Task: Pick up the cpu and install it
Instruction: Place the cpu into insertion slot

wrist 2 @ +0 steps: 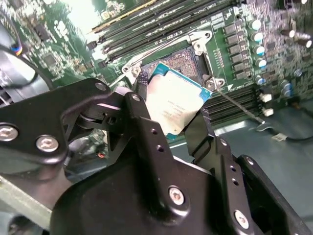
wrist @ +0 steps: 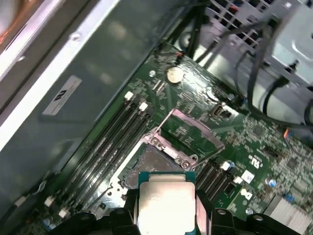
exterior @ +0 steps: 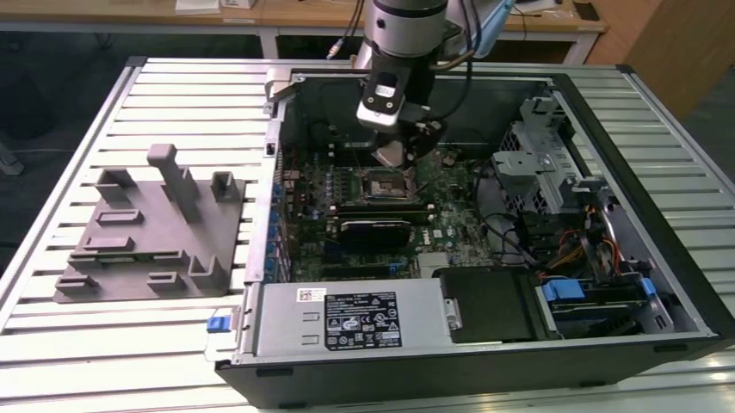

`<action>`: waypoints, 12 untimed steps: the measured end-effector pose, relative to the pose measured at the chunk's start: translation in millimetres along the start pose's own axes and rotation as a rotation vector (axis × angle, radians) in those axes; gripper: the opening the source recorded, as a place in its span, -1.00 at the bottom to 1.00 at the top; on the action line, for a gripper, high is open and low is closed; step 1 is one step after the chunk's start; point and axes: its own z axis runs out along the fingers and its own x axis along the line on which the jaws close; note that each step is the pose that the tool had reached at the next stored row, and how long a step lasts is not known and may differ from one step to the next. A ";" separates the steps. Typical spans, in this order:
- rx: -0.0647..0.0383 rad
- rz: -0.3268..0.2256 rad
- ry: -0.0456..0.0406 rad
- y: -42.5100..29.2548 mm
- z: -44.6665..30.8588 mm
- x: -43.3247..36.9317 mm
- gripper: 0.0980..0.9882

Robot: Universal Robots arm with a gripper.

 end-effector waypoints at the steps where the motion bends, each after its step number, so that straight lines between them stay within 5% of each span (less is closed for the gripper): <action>1: 0.000 0.018 -0.0009 0.0 0.1 0.0 0.00; 12: 0.003 0.209 -0.0097 -0.1 1.2 0.0 0.00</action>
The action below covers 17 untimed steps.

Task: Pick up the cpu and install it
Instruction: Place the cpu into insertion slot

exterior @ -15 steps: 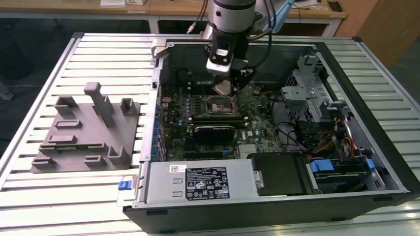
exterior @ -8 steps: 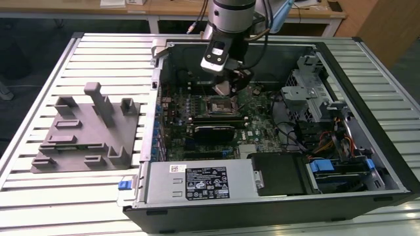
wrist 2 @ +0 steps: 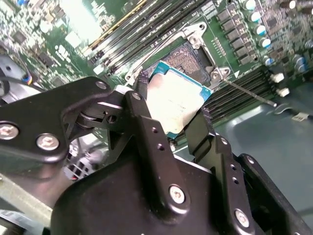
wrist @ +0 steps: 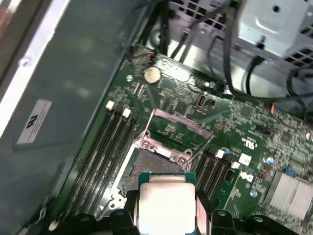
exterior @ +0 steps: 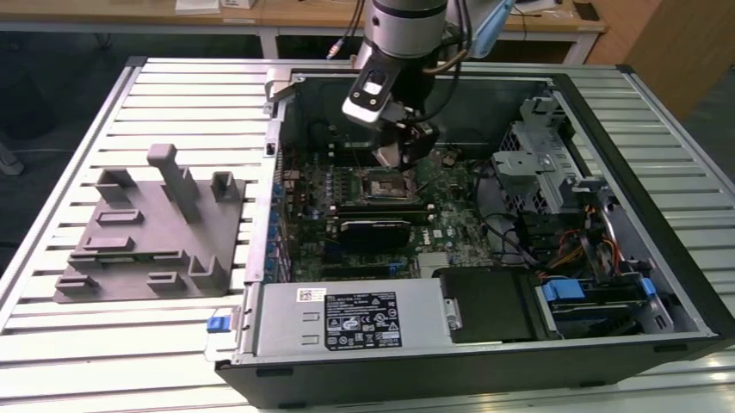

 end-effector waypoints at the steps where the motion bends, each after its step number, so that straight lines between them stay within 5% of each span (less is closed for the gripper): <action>1: 0.000 0.019 -0.0009 0.0 0.1 0.0 0.00; 17: 0.005 0.310 -0.0142 -0.2 2.9 0.0 0.00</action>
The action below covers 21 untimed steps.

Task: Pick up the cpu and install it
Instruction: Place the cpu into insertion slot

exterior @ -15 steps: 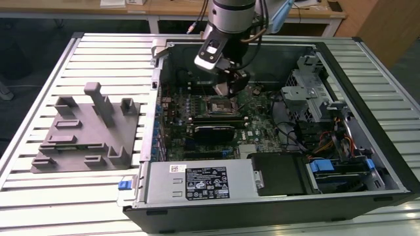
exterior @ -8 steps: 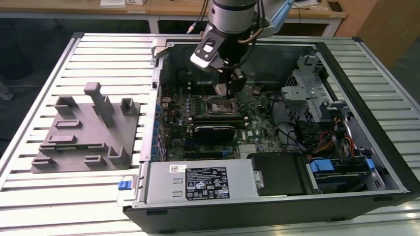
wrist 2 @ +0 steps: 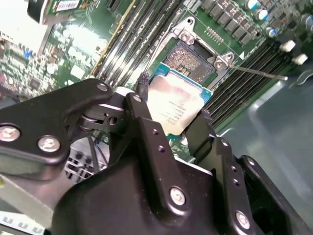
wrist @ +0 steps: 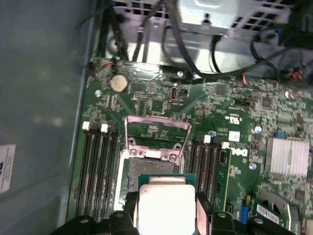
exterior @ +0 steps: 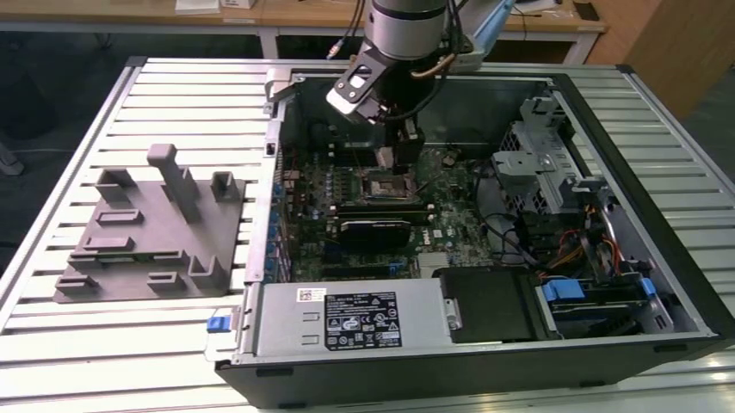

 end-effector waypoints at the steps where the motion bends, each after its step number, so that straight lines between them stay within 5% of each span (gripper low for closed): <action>1: 0.000 0.018 -0.0009 0.0 0.8 0.0 0.00; 6: 0.001 0.051 -0.0026 -0.4 8.8 0.3 0.00; 21: 0.001 0.038 -0.0012 -2.4 36.1 0.8 0.00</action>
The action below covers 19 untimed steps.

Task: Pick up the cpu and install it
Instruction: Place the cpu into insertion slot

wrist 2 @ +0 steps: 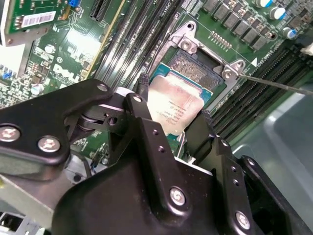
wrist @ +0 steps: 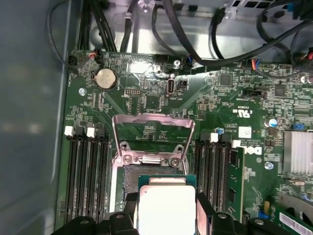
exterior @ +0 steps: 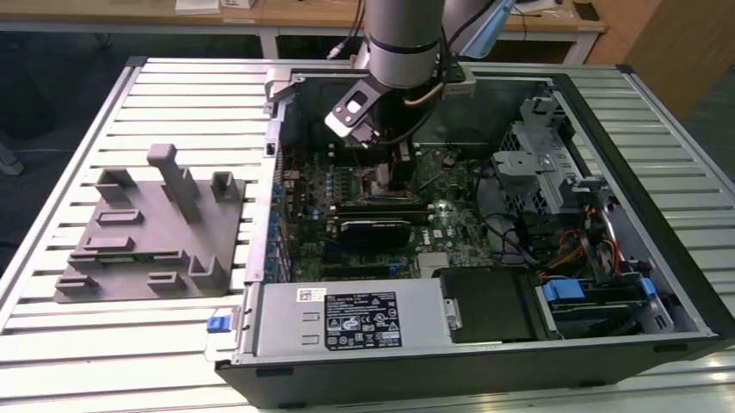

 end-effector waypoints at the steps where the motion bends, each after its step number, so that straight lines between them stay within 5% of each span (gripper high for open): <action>1: 0.000 -0.002 0.0003 -0.1 1.8 0.0 0.00; 19: 0.000 0.029 -0.0009 -3.5 19.6 8.6 0.00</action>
